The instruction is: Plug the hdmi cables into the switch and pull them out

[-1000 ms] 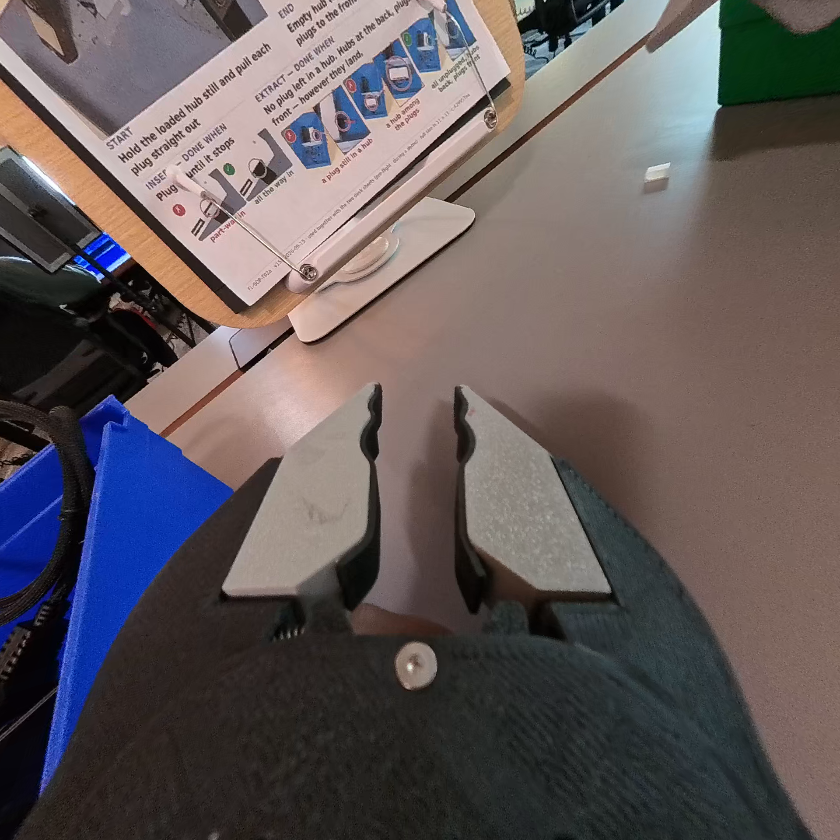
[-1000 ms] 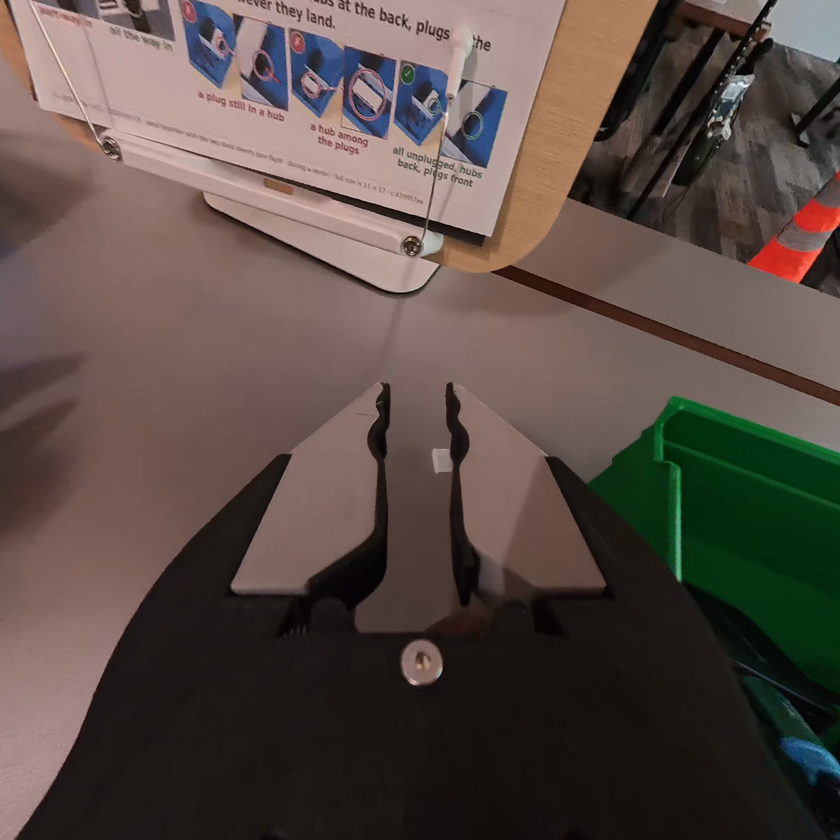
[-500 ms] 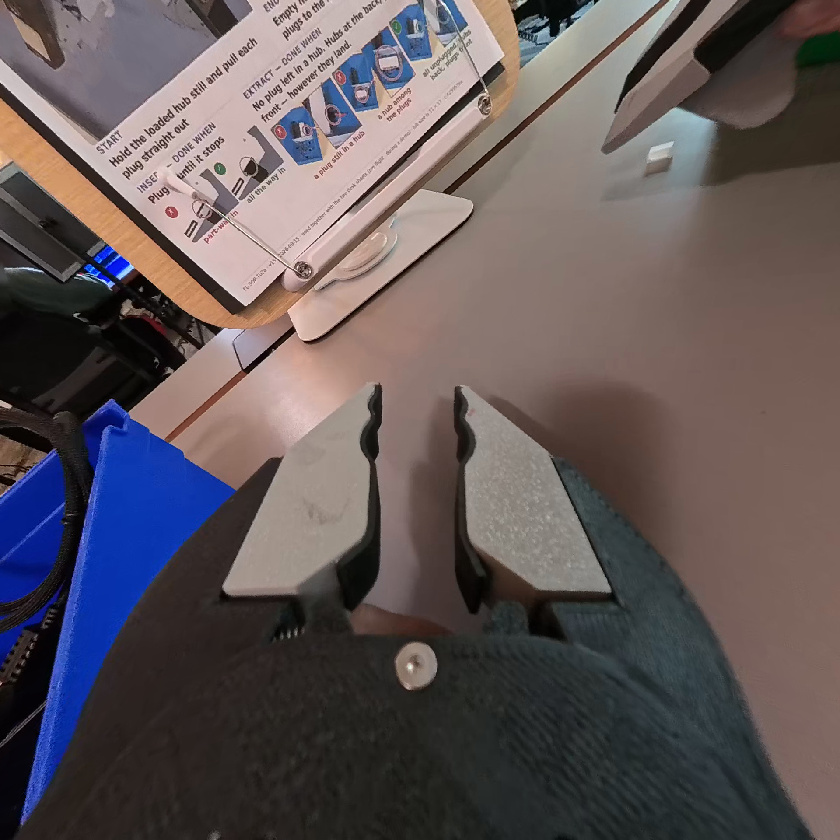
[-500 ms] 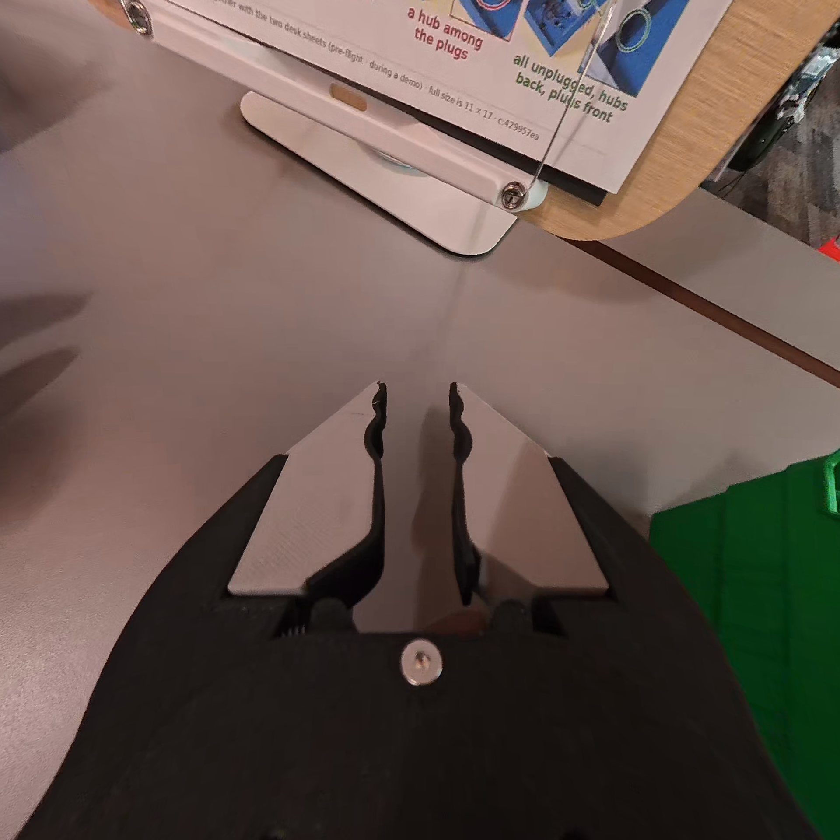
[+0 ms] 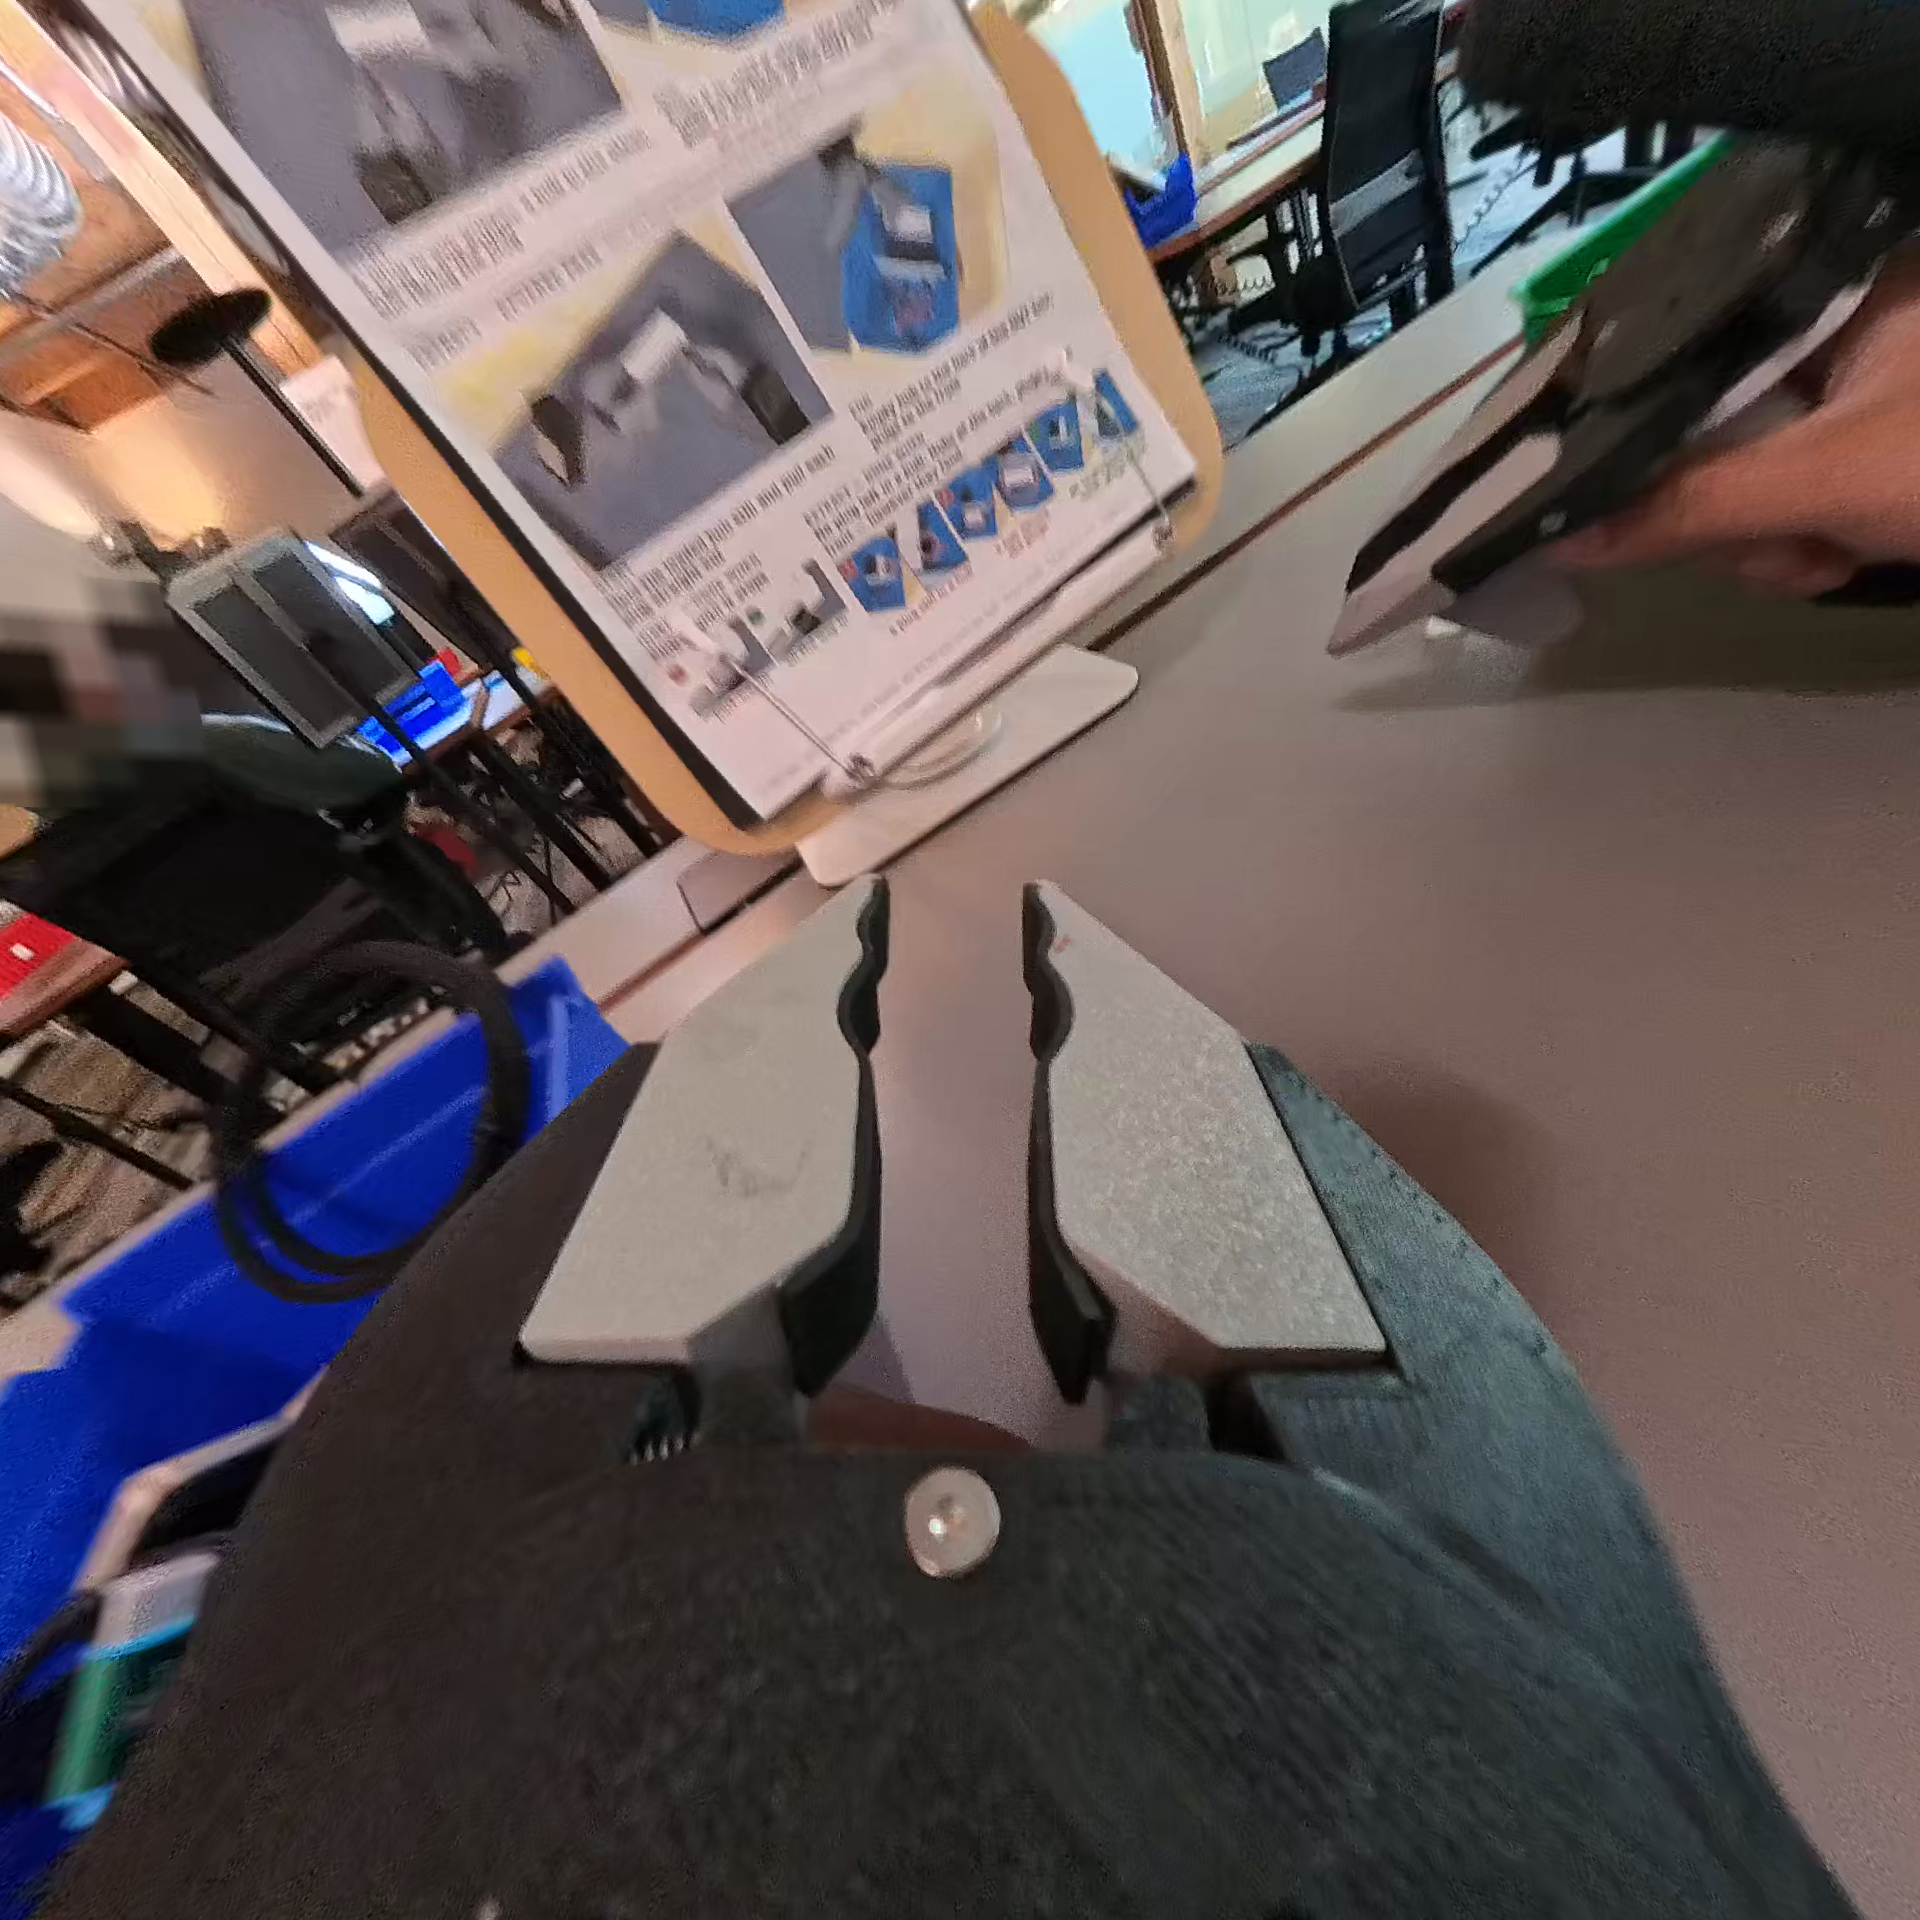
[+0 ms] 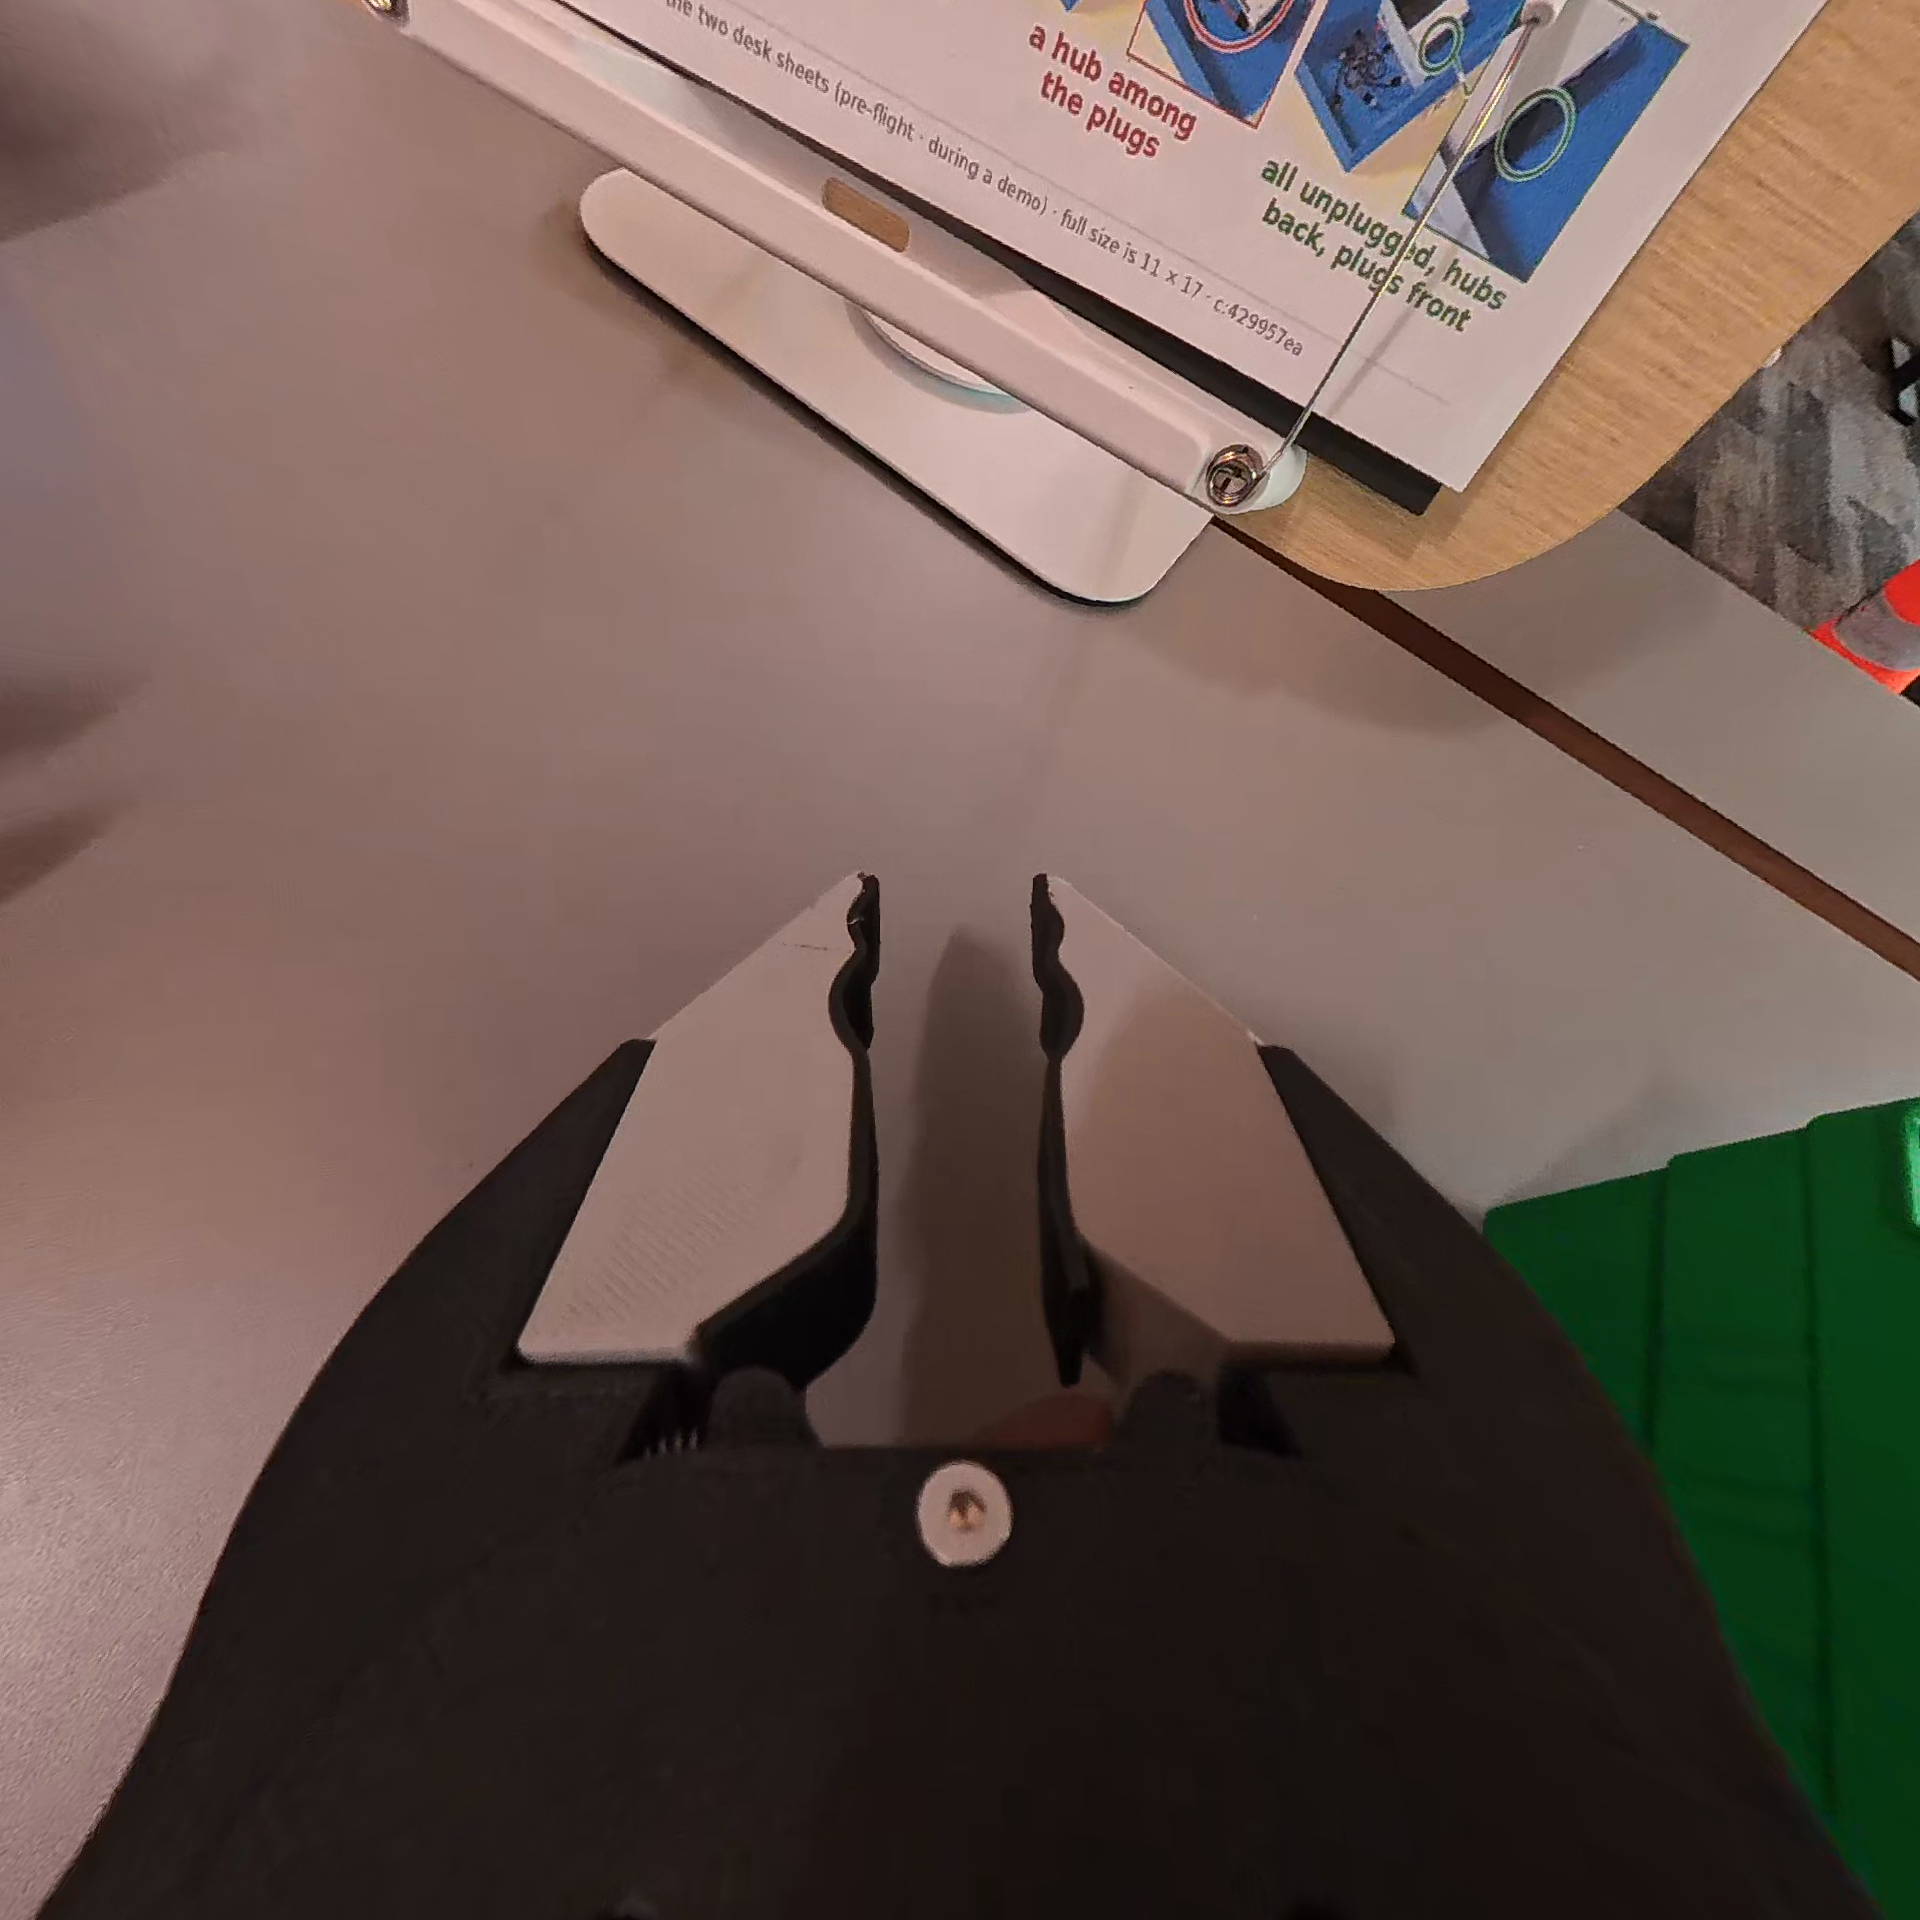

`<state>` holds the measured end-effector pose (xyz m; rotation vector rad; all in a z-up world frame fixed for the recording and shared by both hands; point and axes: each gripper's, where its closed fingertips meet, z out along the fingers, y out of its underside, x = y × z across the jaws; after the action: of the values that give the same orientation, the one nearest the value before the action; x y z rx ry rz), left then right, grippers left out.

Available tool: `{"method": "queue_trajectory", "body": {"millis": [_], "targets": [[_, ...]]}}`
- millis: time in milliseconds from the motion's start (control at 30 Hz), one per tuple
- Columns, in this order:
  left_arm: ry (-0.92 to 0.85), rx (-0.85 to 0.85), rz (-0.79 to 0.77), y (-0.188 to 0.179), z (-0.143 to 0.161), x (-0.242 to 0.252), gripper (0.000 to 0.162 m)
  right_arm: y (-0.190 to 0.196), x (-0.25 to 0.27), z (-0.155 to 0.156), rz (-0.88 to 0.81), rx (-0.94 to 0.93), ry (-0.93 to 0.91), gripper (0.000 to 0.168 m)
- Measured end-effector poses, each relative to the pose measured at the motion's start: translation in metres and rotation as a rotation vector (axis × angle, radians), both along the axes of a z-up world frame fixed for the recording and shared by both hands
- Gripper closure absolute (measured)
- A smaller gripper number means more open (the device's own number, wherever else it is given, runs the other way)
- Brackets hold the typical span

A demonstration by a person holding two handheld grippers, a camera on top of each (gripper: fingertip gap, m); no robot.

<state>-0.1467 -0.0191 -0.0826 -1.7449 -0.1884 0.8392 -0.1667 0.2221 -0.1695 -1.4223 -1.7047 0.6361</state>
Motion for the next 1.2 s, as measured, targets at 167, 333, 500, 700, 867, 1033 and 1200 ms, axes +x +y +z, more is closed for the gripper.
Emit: {"method": "queue_trajectory", "body": {"millis": [167,333,500,700,867,1033,1200], "targets": [[-0.085,0.041,-0.133,-0.025,0.088,0.03,0.132,-0.005,0.0,-0.001,0.019,-0.026,0.0,0.142],[-0.14,-0.306,0.097,-0.078,0.078,-0.059,0.126,-0.004,0.0,-0.007,0.023,-0.014,-0.021,0.141],[-0.338,-0.659,0.387,-0.161,-0.009,-0.158,0.123,-0.003,-0.001,-0.008,0.024,-0.039,-0.021,0.141],[-0.604,-0.805,0.345,-0.177,-0.064,-0.168,0.121,-0.001,-0.001,-0.003,0.028,-0.023,-0.005,0.141],[-0.598,-1.005,0.402,-0.199,-0.074,-0.186,0.13,-0.003,-0.003,-0.004,0.04,-0.009,-0.01,0.141],[-0.514,-1.076,0.39,-0.192,-0.069,-0.191,0.14,-0.004,-0.002,-0.004,0.051,0.003,-0.015,0.141],[-0.168,-0.947,0.449,-0.173,-0.007,-0.193,0.143,-0.008,0.0,0.001,0.063,0.002,0.001,0.142]]}}
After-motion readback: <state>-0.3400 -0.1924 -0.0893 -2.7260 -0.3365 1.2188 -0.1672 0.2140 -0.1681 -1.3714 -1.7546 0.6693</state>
